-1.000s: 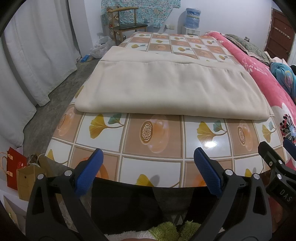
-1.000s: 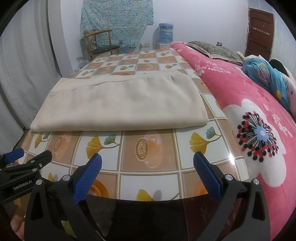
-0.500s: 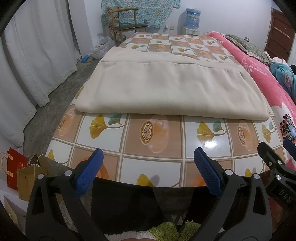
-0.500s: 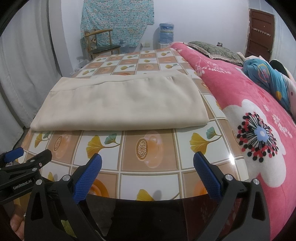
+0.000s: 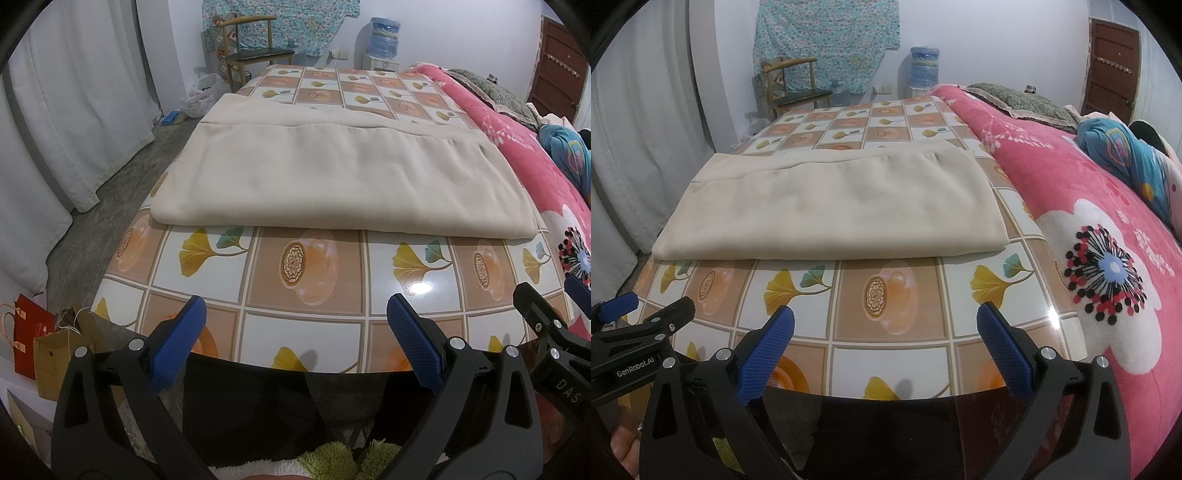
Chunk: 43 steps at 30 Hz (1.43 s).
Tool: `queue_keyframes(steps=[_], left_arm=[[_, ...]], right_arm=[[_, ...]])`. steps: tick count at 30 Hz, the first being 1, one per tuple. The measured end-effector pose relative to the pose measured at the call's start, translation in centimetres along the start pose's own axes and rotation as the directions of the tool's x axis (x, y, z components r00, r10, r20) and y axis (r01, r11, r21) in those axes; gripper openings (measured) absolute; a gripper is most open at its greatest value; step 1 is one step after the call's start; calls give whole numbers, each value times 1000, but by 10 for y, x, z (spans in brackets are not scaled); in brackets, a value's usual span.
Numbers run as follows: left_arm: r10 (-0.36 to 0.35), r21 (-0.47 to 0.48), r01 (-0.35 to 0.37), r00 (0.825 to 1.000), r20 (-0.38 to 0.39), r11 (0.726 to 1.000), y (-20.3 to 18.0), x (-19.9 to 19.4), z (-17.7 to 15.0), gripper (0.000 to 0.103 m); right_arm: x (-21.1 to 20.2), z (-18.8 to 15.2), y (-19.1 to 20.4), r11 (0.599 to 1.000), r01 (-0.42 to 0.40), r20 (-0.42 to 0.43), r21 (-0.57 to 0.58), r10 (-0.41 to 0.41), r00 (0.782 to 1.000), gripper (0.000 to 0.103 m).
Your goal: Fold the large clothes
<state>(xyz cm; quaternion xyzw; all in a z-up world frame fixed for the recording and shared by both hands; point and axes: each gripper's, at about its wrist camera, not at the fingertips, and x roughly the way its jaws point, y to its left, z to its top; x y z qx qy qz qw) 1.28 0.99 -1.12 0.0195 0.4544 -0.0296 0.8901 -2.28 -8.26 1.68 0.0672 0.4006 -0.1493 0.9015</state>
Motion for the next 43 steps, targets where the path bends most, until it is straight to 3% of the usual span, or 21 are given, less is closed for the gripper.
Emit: queue_keyframes(steps=[43], left_arm=[[-5, 5, 5, 1000, 7, 1000, -2, -4, 2, 95]], right_arm=[[1, 0, 3, 1000, -3, -1, -11, 3, 1000, 96]])
